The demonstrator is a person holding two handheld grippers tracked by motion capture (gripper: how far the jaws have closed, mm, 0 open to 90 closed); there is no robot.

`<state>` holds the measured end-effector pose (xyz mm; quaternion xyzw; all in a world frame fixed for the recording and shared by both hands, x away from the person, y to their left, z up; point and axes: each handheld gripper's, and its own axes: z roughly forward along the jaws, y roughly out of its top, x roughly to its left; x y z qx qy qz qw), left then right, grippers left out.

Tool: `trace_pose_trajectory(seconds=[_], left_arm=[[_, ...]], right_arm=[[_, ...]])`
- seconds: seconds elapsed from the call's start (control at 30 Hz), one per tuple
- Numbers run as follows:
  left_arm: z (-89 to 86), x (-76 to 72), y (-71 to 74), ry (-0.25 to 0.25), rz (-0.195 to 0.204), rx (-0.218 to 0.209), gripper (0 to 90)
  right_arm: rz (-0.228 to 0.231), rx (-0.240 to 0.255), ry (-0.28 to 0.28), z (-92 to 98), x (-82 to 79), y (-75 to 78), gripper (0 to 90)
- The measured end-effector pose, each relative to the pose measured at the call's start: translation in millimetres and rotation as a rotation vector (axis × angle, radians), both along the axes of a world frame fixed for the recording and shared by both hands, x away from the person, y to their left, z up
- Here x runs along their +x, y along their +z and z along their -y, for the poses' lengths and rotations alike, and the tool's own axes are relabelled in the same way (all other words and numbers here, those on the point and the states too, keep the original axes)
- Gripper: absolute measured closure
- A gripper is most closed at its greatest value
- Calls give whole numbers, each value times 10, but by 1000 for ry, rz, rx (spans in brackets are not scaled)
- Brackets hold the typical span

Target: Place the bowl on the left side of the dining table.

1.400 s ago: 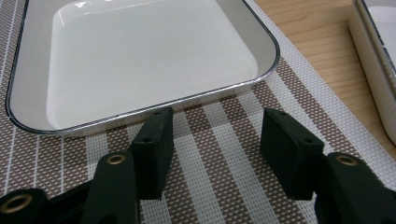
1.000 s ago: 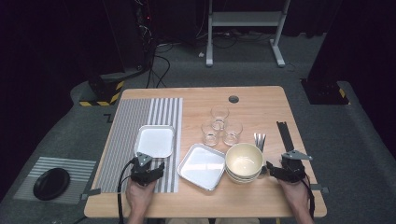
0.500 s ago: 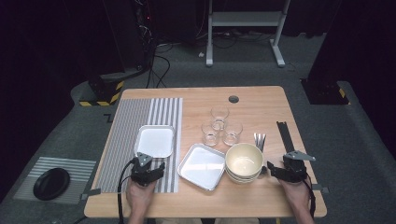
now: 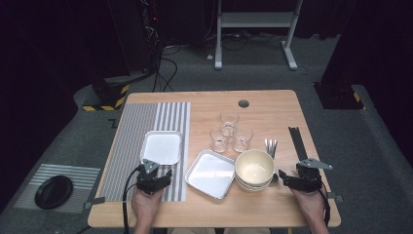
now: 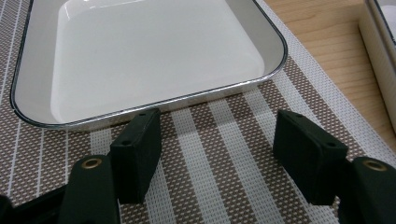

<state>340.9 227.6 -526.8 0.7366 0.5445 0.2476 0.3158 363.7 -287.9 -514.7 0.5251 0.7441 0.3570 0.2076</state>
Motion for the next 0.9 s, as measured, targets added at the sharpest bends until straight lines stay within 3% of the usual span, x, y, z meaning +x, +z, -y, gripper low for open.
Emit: trace_pose_trajectory(seconds=[0.5, 0.73, 0.9], left_arm=[[0, 0, -1, -1, 0, -1, 330], [2, -1, 1, 2, -1, 3, 327], [3, -1, 0, 1, -2, 0, 326]], right_arm=[[35, 51, -17, 42, -84, 115, 393], [55, 84, 30, 43, -82, 225, 494], [67, 62, 66, 29, -95, 260, 509]])
